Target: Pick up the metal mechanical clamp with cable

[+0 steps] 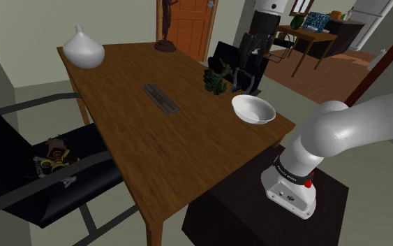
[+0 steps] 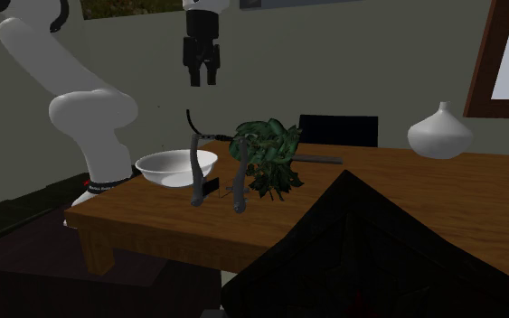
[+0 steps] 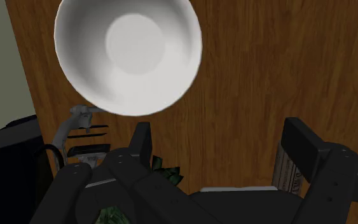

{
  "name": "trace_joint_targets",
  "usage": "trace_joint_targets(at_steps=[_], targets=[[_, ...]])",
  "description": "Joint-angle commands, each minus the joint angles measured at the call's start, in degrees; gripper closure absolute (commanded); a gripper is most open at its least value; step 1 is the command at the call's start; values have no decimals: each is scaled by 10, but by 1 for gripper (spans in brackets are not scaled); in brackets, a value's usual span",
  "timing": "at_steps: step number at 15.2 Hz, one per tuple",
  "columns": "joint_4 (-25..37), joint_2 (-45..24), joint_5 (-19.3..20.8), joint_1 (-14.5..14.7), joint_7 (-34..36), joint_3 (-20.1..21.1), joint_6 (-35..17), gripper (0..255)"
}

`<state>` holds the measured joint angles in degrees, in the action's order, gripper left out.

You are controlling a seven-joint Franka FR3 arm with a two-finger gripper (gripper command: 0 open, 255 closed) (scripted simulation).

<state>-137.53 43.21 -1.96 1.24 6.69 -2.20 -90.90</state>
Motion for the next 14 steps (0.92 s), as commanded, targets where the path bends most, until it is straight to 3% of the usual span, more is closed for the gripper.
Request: trace_joint_targets(at_steps=[1, 14], targets=[[0, 0, 0, 0, 0, 0, 0, 0], [-23, -136, 196, -81, -19, -21, -171, 0]])
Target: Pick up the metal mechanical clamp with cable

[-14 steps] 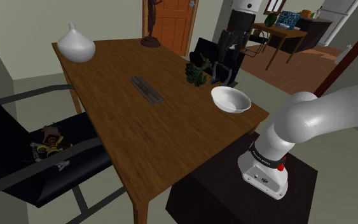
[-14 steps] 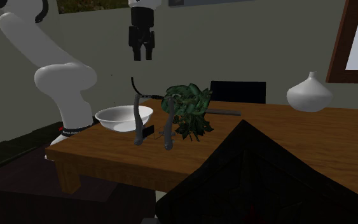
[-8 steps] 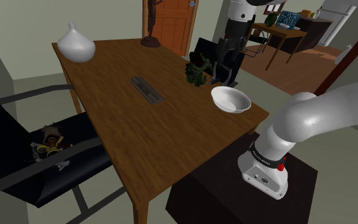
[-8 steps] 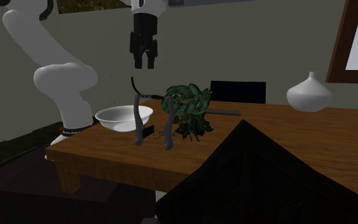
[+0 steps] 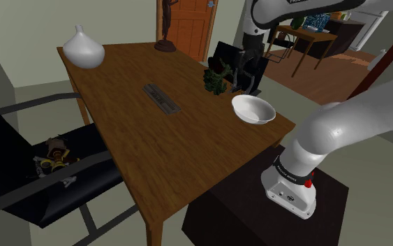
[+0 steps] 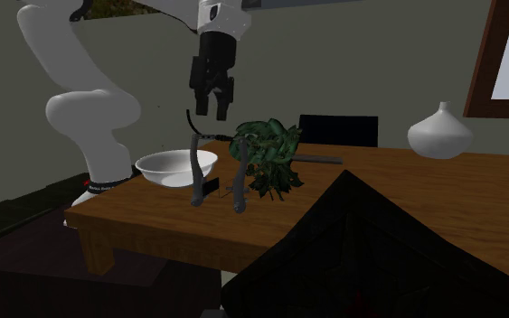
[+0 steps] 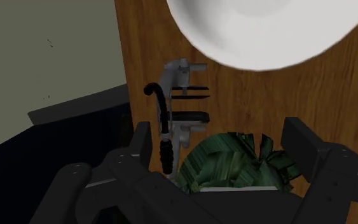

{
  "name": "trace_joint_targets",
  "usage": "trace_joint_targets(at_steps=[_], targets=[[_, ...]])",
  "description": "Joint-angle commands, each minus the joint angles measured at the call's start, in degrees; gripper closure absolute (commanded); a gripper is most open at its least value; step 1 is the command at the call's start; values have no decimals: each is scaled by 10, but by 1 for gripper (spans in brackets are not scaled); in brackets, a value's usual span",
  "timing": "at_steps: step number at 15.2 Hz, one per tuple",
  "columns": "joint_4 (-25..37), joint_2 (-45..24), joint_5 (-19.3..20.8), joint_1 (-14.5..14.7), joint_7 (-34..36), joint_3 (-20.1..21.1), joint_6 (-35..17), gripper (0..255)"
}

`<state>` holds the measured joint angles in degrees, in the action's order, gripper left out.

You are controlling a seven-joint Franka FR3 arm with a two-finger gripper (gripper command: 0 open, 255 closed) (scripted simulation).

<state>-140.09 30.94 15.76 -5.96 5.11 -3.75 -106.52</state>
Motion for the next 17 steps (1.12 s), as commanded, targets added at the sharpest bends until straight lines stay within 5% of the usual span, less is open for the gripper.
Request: trace_joint_targets(at_steps=[1, 4, 13, 14, 17], targets=[[5, -27, 35, -16, -2, -7, -28, 0], [13, -60, 75, -34, 4, -11, -58, 0], [-28, -80, 87, -37, 25, -15, -117, 0], [-28, -80, 87, -38, 24, -16, -117, 255], [-28, -78, 88, -38, 23, -17, -116, 255]])
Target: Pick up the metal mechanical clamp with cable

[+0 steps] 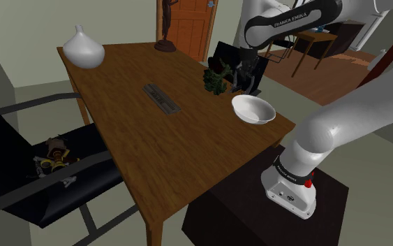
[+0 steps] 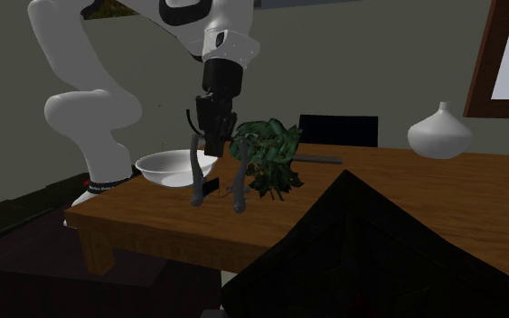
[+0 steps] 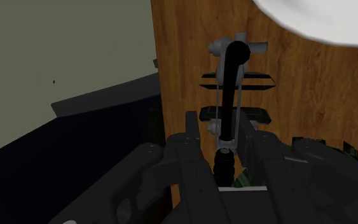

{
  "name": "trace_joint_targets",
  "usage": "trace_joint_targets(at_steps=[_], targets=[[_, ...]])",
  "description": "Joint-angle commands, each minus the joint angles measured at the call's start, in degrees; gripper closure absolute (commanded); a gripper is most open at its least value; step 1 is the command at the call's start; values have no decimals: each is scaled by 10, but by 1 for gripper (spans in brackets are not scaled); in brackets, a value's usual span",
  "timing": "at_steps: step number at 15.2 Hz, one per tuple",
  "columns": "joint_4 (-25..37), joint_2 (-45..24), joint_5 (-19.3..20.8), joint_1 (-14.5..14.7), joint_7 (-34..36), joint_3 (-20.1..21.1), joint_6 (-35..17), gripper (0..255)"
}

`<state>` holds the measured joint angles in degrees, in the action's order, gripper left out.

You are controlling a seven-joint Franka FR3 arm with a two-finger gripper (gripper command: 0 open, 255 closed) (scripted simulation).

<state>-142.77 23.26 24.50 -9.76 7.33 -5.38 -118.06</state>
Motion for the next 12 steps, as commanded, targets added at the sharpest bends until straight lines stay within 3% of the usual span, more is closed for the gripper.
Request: trace_joint_targets(at_steps=[1, 6, 12], targets=[[-1, -1, 0, 0, 0, -1, 0, 255], [-1, -3, 0, 1, 3, 1, -1, 255], [31, 14, -10, 4, -14, 4, 45, 255]])
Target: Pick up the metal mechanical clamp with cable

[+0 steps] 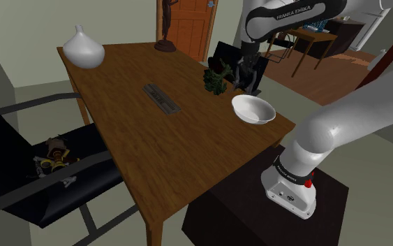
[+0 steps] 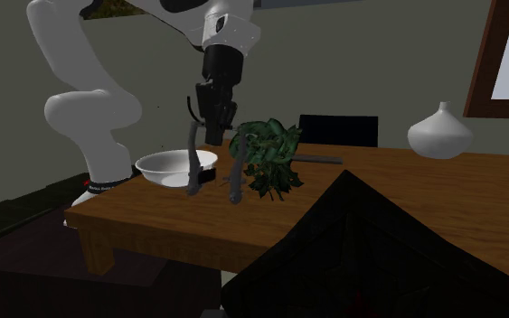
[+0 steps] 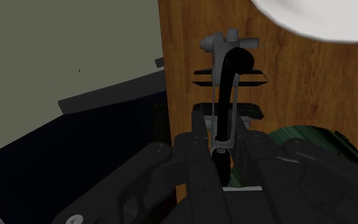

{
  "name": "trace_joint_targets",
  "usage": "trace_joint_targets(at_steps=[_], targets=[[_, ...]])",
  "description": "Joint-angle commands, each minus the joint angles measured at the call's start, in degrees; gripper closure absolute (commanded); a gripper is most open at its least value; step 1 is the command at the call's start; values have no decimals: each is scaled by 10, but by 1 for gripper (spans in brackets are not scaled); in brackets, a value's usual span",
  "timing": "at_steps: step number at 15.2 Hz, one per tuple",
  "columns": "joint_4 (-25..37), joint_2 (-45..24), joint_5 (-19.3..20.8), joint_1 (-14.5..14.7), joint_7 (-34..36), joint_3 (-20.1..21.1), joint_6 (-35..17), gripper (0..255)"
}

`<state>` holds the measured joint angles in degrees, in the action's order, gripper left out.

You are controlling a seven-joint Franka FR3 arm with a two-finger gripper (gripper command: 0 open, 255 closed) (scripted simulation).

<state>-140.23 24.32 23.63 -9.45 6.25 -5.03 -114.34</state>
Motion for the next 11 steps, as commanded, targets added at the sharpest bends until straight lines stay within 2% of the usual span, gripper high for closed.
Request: trace_joint_targets(at_steps=[1, 9, 11], targets=[[11, 5, -3, 1, -5, 1, 16, 255], [61, 18, -13, 3, -25, 5, 76, 255], [62, 19, -13, 3, -26, 5, 77, 255]])
